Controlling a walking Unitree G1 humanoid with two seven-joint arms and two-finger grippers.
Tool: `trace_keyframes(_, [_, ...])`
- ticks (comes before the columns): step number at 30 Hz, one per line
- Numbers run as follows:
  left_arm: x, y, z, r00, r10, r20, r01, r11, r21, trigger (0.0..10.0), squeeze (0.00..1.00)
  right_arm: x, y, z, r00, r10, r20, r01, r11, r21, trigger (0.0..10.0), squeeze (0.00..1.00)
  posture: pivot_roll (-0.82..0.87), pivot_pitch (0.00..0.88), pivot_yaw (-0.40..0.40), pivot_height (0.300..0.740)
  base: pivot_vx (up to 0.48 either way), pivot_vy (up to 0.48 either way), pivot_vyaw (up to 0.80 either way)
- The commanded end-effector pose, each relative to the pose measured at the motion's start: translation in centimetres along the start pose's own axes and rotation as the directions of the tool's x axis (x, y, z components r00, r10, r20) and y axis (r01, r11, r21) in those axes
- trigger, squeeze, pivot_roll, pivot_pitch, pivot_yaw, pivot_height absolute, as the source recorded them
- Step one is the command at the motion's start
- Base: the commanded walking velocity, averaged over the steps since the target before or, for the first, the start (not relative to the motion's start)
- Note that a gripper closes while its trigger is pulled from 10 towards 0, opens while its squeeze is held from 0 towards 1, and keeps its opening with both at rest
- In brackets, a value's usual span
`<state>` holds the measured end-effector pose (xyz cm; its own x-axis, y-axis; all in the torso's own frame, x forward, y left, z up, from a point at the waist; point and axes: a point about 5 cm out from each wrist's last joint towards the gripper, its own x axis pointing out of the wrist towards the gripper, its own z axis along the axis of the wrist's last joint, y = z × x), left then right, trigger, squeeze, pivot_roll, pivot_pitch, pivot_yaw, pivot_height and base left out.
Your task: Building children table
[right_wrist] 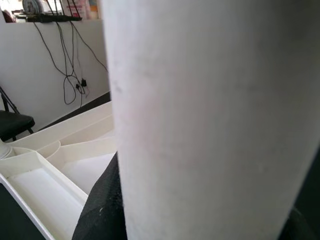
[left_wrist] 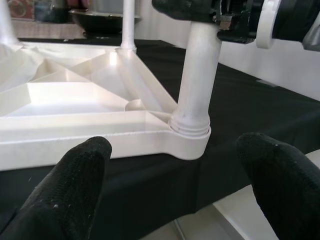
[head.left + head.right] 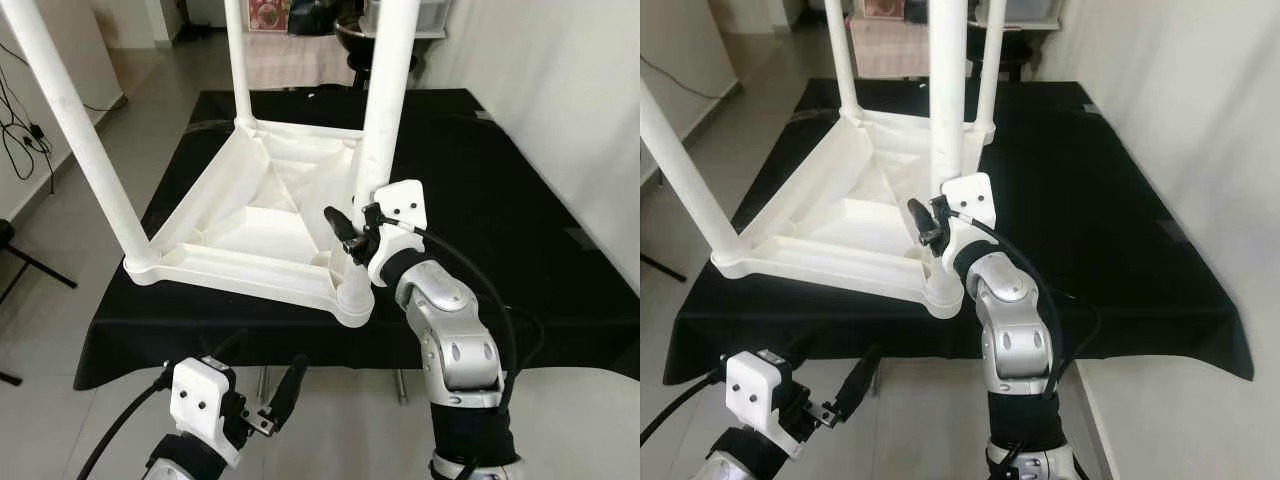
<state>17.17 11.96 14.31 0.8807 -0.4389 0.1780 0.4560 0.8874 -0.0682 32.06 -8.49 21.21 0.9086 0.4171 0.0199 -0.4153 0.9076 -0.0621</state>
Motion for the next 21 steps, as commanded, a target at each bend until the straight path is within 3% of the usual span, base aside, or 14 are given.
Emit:
trace_keyframes(1, [0.0,-0.1,-0.5,1.0,0.005,-0.014,-0.005,1.0,-0.007,10.0,0.0,0.2,0.3,-4.3,0.974,-0.02,-0.224,0.028,0.999,0.032,10.0,0.0,0.02,0.118,-0.051,0.74,0.0,0.0,0.0])
trace_keyframes(4, [0.2,-0.1,-0.5,1.0,0.01,-0.009,-0.01,1.0,-0.006,10.0,0.0,0.5,0.7,-3.8,0.977,-0.002,-0.215,0.012,0.999,0.049,10.0,0.0,0.02,0.12,-0.054,0.74,0.0,0.0,0.0])
trace_keyframes(5, [0.2,-0.1,-0.5,1.0,0.01,-0.008,-0.01,1.0,-0.007,10.0,0.0,0.8,0.7,-3.1,0.983,0.036,-0.178,-0.025,0.998,0.065,10.0,1.0,0.02,0.12,-0.054,0.74,0.0,0.0,0.0])
trace_keyframes(9, [0.2,-0.1,-0.5,1.0,0.01,-0.007,-0.01,1.0,-0.008,10.0,0.0,0.9,1.0,-2.4,0.987,0.07,-0.142,-0.059,0.995,0.082,10.0,1.0,0.02,0.12,-0.054,0.74,0.0,0.0,0.0])
trace_keyframes(11, [0.3,-0.1,-0.5,1.0,0.008,-0.005,-0.008,1.0,-0.01,10.0,0.0,1.7,0.6,-0.1,0.982,0.189,-0.019,-0.187,0.98,0.07,10.0,1.0,0.02,0.12,-0.049,0.74,0.0,0.0,0.0])
trace_keyframes(12, [0.3,-0.1,-0.5,1.0,0.008,-0.005,-0.008,1.0,-0.01,10.0,0.0,1.7,0.6,-0.1,0.982,0.189,-0.019,-0.187,0.98,0.07,10.0,1.0,0.02,0.12,-0.049,0.74,0.0,0.0,0.0])
trace_keyframes(13, [0.3,-0.2,-0.6,1.0,0.007,-0.004,-0.007,1.0,-0.011,10.0,0.0,2.0,0.4,0.8,0.963,0.269,0.023,-0.27,0.961,0.061,10.0,1.0,0.02,0.12,-0.049,0.74,0.0,0.0,0.0])
trace_keyframes(14, [0.3,-0.2,-0.6,1.0,0.006,-0.004,-0.006,1.0,-0.012,10.0,0.0,1.9,0.6,1.2,0.915,0.403,0.018,-0.403,0.915,-0.001,10.0,1.0,0.02,0.119,-0.049,0.74,0.0,0.0,0.0])
trace_keyframes(16, [0.3,-0.2,-0.6,1.0,0.006,-0.004,-0.006,1.0,-0.012,10.0,0.0,1.9,0.6,1.2,0.915,0.403,0.018,-0.403,0.915,-0.001,10.0,1.0,0.02,0.119,-0.049,0.74,0.0,0.0,0.0])
trace_keyframes(17, [0.3,-0.2,-0.6,1.0,0.006,-0.004,-0.006,1.0,-0.012,10.0,0.0,1.8,0.7,1.2,0.874,0.486,-0.005,-0.486,0.873,-0.039,10.0,1.0,0.02,0.119,-0.049,0.74,0.0,0.0,0.0])
trace_keyframes(18, [0.2,-0.2,-0.5,1.0,0.005,-0.004,-0.005,1.0,-0.012,10.0,0.0,1.4,0.8,1.5,0.753,0.655,-0.06,-0.656,0.744,-0.127,10.0,0.0,0.03,0.125,-0.039,0.74,0.0,0.0,0.0])
trace_keyframes(20, [0.1,-0.2,-0.5,1.0,0.006,-0.005,-0.006,1.0,-0.012,10.0,0.0,1.2,0.7,1.9,0.674,0.734,-0.081,-0.734,0.655,-0.176,10.0,0.0,0.03,0.125,-0.036,0.74,0.0,0.0,0.0])
trace_keyframes(21, [0.1,-0.2,-0.5,1.0,0.006,-0.005,-0.006,1.0,-0.012,10.0,0.0,1.2,0.7,1.9,0.674,0.734,-0.081,-0.734,0.655,-0.176,10.0,0.0,0.03,0.125,-0.036,0.74,0.0,0.0,0.0])
